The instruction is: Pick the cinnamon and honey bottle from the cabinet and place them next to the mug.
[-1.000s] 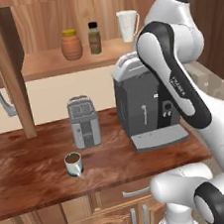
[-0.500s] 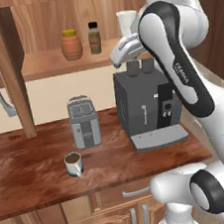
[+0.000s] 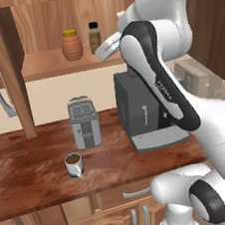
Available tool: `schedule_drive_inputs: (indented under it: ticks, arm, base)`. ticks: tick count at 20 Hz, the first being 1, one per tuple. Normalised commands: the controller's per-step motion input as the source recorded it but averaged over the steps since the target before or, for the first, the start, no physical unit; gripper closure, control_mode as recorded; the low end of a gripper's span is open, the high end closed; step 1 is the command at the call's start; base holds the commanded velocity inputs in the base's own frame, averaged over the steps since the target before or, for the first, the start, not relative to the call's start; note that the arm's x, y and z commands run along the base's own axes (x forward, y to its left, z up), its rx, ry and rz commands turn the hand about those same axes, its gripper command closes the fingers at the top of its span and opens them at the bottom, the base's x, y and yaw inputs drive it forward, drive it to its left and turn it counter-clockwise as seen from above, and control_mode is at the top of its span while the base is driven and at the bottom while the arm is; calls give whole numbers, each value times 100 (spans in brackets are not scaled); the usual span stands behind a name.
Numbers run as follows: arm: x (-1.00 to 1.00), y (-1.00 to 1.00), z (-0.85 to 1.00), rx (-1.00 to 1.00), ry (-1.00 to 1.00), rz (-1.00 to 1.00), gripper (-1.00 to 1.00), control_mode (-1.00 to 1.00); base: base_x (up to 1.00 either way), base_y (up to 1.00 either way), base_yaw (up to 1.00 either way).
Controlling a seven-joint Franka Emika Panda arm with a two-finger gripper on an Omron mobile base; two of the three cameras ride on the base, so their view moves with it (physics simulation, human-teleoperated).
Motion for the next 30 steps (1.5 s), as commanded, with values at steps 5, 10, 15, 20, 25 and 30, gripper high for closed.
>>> schedule_drive_inputs:
  ticks: [5, 10, 15, 20, 25, 30]
  arm:
    - [6, 10, 36, 2, -9, -8, -100, -100]
    - [0, -7, 33, 7, 5, -4, -100, -100]
    - [0, -29, 2, 18, 13, -9, -100, -100]
    - [0, -16, 0, 12, 13, -5, -100, -100]
    - [6, 9, 0, 0, -6, 0, -100, -100]
    - [49, 19, -2, 0, -8, -10, -100, -100]
  base:
    - [0, 0, 0]
    - [0, 0, 0]
    - [0, 0, 0]
    - [0, 0, 0]
    - [0, 0, 0]
    - [0, 0, 0]
